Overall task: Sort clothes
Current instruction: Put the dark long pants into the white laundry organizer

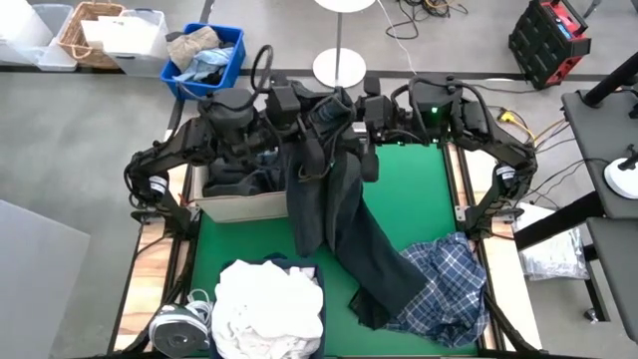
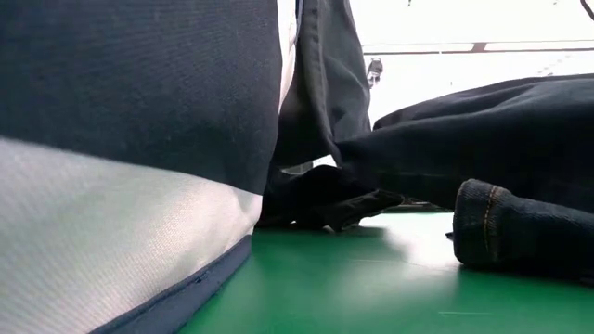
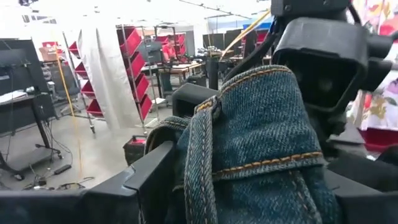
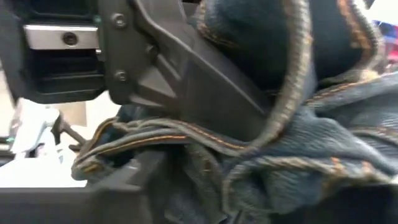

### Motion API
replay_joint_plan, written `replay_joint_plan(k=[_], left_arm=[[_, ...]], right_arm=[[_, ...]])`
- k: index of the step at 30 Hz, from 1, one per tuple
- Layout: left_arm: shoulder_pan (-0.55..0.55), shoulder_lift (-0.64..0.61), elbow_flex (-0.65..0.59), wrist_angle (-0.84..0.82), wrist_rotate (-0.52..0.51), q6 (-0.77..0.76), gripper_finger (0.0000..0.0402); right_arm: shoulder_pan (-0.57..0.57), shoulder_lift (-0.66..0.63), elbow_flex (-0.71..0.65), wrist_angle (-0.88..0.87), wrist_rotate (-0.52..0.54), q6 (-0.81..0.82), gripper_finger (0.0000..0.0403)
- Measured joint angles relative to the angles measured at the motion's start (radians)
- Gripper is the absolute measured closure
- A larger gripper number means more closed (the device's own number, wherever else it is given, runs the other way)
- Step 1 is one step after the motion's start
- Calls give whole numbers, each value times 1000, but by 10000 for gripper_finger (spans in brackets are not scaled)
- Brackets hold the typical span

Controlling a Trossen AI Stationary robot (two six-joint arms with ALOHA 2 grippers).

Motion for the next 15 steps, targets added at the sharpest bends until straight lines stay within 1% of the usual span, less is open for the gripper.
replay_joint_plan(k=[2,4,5,8,11,15], left_arm=[[0,-1,1,1,2,-5,184],[-3,-2,0,3,3,-9,184],[-4,-2,0,5,3,-10,184],[-6,1,22,7,-9,-8,184],[-19,-17,15,86,-21,11,184],[-45,-38,23,122,-12,61,184]], right_arm=[[-1,1,0,20,2,-27,280],[-2,-1,0,20,-30,-60,353],[-2,-5,0,18,-45,-75,369],[-2,-10,0,30,-49,-64,384],[-3,-26,0,64,-53,-68,388],[0,-56,0,115,-85,-74,389]])
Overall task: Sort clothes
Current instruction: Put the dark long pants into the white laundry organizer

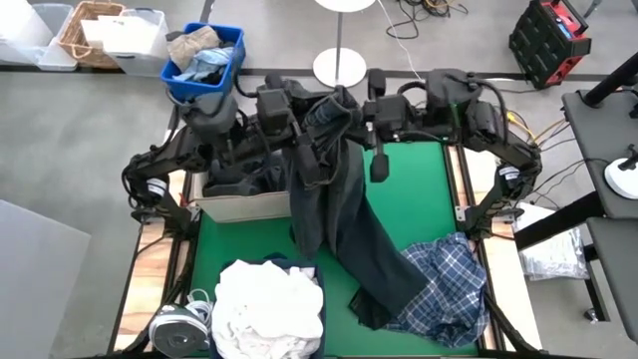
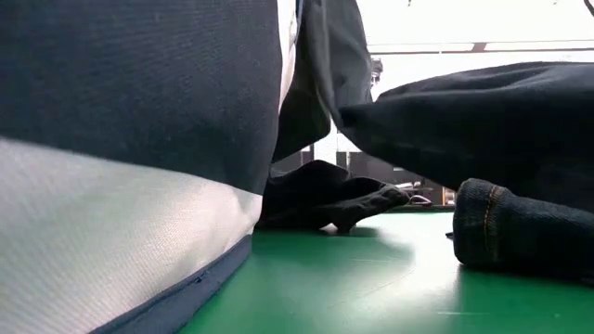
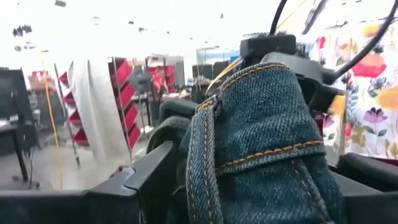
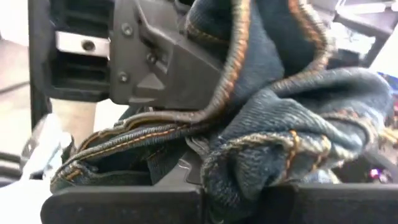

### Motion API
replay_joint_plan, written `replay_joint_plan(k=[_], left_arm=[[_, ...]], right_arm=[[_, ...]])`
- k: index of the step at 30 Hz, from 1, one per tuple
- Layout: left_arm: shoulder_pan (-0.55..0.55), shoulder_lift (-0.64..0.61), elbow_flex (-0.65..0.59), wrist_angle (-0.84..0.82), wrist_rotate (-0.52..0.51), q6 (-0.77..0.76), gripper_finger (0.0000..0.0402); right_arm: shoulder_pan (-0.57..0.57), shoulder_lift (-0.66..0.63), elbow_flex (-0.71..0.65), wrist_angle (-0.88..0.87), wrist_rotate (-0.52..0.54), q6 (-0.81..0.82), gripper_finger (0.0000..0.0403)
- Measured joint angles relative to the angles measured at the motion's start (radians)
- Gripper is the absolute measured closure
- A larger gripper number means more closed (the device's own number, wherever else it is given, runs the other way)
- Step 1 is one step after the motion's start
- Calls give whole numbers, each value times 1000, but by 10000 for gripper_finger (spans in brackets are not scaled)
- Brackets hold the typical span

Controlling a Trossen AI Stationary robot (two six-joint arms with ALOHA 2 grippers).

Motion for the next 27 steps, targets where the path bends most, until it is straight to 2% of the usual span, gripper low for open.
replay_joint_plan(k=[5,10,18,23,25,27], left_arm=[[-31,-9,0,101,2,88,184],[-36,12,-2,290,-4,190,184],[-27,31,-4,454,-106,256,184],[-27,30,-3,443,59,364,184],[-28,35,-3,468,20,398,184],[-29,38,-3,501,-103,399,182]], right_arm=[[-10,-48,-1,106,-40,2,389],[-33,-73,6,334,-88,51,390],[-42,-72,6,311,-84,93,386],[-41,-48,6,268,-87,140,340],[-41,-37,6,246,-76,138,310],[-41,-29,6,211,-45,145,277]])
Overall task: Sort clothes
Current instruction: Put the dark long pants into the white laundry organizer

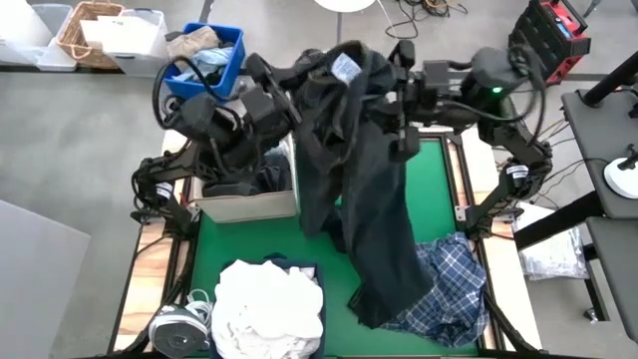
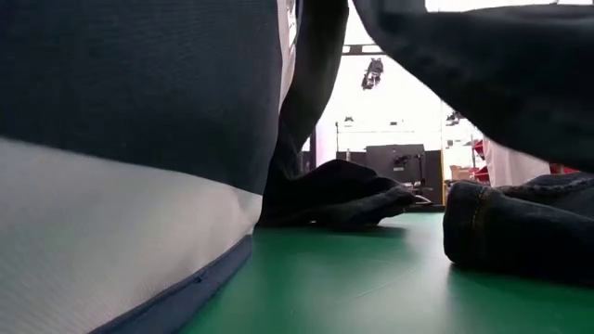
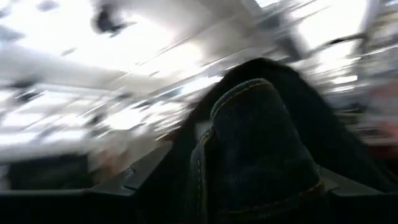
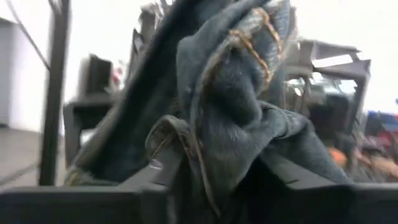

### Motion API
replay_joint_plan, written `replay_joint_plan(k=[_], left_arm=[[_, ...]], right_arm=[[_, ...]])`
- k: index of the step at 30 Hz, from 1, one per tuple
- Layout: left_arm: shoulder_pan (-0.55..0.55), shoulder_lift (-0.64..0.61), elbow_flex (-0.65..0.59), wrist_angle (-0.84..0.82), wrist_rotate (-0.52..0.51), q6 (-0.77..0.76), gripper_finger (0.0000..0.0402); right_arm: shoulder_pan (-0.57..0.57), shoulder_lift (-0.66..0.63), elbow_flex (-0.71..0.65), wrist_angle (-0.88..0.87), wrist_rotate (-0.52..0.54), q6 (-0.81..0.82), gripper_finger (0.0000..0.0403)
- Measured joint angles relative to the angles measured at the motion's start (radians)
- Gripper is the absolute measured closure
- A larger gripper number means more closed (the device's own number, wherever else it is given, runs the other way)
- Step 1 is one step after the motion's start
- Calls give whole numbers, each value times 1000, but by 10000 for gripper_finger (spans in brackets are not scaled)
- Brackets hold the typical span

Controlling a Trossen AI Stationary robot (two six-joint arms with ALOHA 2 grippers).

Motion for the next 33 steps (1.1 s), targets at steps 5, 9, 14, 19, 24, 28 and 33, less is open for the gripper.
replay_joint_plan(k=[5,9,14,19,24,28,33], left_arm=[[15,3,1,5,-155,38,178],[25,18,4,0,-163,0,177],[21,26,4,-60,-230,-43,177],[4,24,5,-87,-478,-27,177],[-5,22,5,-119,-493,55,177],[-29,20,6,-116,-447,159,177],[-54,5,6,-116,-433,303,177]], right_arm=[[1,16,-2,-124,40,-76,207],[9,43,-2,-169,124,-118,185],[21,72,-2,-205,381,-229,178],[21,80,-4,-202,410,-293,210],[21,79,-4,-199,410,-368,326],[21,65,-5,-179,366,-413,382],[21,12,-5,-127,364,-451,389]])
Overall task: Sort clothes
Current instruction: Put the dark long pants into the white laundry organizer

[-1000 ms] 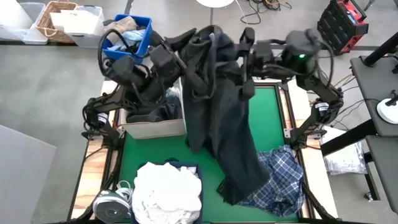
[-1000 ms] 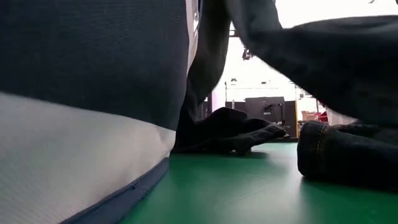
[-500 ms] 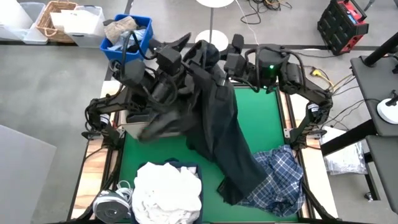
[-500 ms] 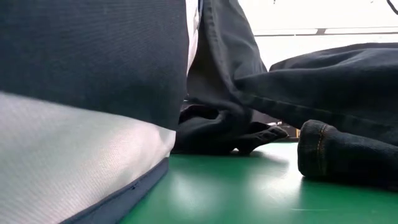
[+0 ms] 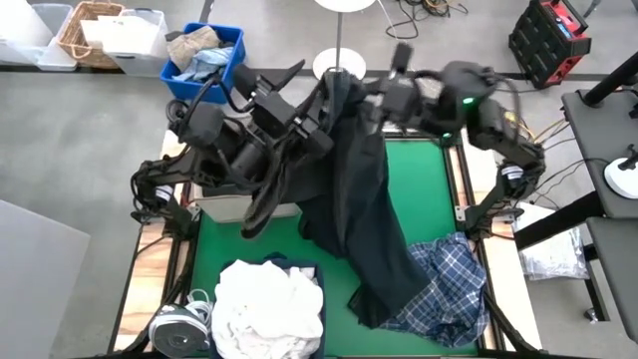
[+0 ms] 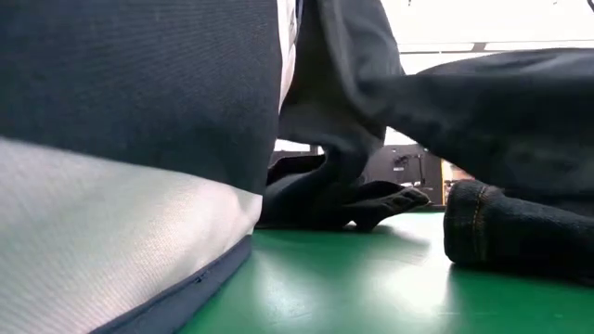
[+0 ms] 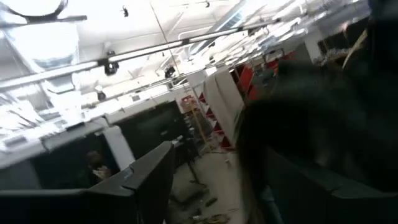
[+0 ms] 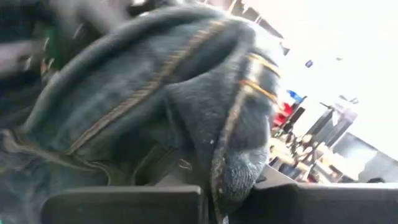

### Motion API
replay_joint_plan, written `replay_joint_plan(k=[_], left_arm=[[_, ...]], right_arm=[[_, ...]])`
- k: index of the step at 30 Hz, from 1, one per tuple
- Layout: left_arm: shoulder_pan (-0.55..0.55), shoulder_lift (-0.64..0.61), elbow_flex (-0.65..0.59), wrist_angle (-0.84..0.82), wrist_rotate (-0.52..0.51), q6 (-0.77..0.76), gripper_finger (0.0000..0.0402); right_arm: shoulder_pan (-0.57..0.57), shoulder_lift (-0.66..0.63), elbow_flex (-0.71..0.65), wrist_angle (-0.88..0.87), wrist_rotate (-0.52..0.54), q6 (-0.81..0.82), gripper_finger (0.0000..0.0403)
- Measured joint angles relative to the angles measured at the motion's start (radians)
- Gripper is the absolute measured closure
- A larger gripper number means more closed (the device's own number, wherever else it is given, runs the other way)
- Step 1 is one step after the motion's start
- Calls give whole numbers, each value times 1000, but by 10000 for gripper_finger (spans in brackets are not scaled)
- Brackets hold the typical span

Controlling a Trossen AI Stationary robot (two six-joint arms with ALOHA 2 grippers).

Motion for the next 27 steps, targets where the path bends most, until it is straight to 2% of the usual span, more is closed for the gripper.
replay_joint_plan(k=[3,12,16,19,21,23,25,27], left_arm=[[-10,-8,0,-5,-44,68,177],[-13,-32,0,-9,-106,243,177],[-13,-48,0,-16,-123,242,177],[-22,-80,0,-147,-133,141,177],[-29,-123,0,-340,-36,-56,177],[-26,-176,0,-534,179,-292,177],[2,-219,0,-638,417,-449,177],[21,-246,0,-673,541,-550,177]], right_arm=[[0,-42,0,22,16,3,390],[0,-102,2,32,251,33,392],[0,-111,2,46,355,28,392],[0,-114,2,66,393,33,392],[0,-115,2,72,404,34,392],[0,-116,2,87,419,35,392],[0,-122,2,88,423,33,391],[0,-125,2,96,425,30,391]])
